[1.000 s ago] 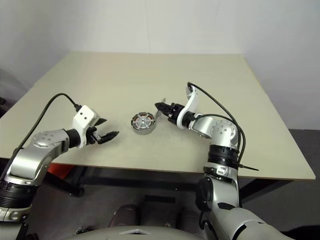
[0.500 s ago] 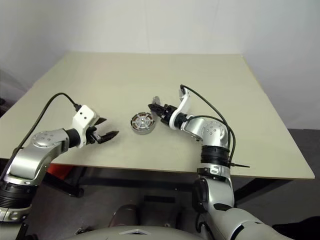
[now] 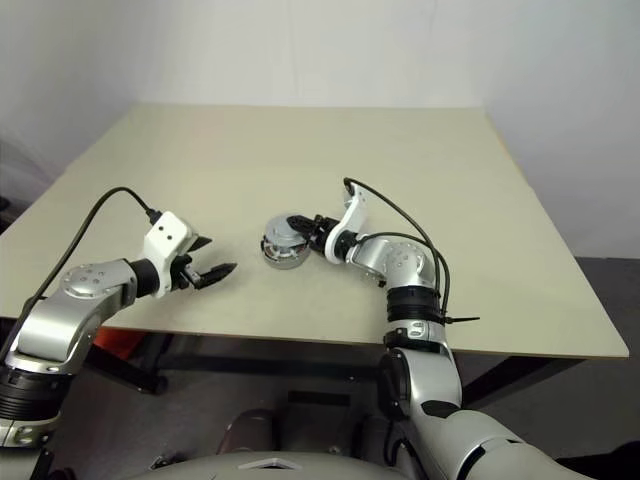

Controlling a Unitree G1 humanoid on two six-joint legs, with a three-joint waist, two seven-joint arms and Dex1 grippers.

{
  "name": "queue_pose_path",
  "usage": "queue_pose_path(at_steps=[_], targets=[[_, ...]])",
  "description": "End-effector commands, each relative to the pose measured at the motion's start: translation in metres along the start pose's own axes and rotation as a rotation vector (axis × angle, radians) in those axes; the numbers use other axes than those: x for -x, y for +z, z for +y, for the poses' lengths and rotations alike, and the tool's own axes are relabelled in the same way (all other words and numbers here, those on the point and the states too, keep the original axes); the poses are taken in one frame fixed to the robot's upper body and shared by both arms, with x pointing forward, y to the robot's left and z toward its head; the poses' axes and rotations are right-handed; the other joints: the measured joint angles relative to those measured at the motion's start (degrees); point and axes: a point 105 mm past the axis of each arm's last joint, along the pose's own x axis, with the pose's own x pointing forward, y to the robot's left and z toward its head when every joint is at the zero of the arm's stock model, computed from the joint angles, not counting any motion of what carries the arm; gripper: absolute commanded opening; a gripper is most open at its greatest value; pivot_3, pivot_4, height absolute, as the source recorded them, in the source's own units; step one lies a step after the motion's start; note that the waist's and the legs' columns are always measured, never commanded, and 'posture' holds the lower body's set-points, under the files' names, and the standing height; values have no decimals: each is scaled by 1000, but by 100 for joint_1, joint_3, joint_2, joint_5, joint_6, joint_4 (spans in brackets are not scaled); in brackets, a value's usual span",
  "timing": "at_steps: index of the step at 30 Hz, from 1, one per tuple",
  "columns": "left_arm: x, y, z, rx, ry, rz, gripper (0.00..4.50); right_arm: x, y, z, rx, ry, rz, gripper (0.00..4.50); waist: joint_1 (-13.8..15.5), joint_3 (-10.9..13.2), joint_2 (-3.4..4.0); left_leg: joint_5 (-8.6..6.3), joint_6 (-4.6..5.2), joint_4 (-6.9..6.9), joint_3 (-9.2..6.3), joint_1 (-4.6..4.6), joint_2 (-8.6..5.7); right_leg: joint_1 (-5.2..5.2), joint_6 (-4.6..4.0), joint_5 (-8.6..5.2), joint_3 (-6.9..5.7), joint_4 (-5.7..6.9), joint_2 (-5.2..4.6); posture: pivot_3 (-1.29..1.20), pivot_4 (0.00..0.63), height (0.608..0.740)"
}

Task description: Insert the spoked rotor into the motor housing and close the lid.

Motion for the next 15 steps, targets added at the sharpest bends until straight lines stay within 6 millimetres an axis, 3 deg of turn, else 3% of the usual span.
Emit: queue_pose_path(at_steps=[1, 4, 5, 7, 12, 15], targets=[[7, 14, 8, -47, 41, -40, 4102, 3, 13, 29, 57, 127, -18, 1929, 2, 0, 0, 0, 0, 0, 0, 0, 0, 0, 0, 0, 0, 0, 0, 0, 0, 740], [5, 14, 8, -44, 40, -43, 4102, 9, 20, 42, 135, 183, -39, 1929, 0, 5, -7, -10, 18, 15, 1, 10, -9, -35, -25, 95, -56, -38, -12, 0, 0, 740], [4, 14, 7, -43, 38, -45, 4102, 11, 25, 46, 190, 192, -54, 1929, 2, 5, -6, -11, 18, 8, 5, 45, -5, -30, -6, 82, -53, -45, -11, 0, 0, 740], [2, 15, 6, -40, 36, -49, 4102, 14, 32, 49, 292, 196, -73, 1929, 8, 5, -7, -10, 17, 0, 2, 25, 2, -29, -6, 82, -57, -52, -6, 0, 0, 740], [-1, 16, 5, -37, 32, -56, 4102, 10, 42, 39, 461, 140, -75, 1929, 7, 4, -8, -11, 18, 2, 1, 10, 1, -32, -37, 102, -59, -63, -5, 0, 0, 740], [-2, 17, 6, -37, 32, -58, 4102, 3, 37, 36, 538, 131, -50, 1009, -6, 4, -8, -11, 19, 2, 1, 8, 2, -32, -41, 104, -62, -64, -5, 0, 0, 740]])
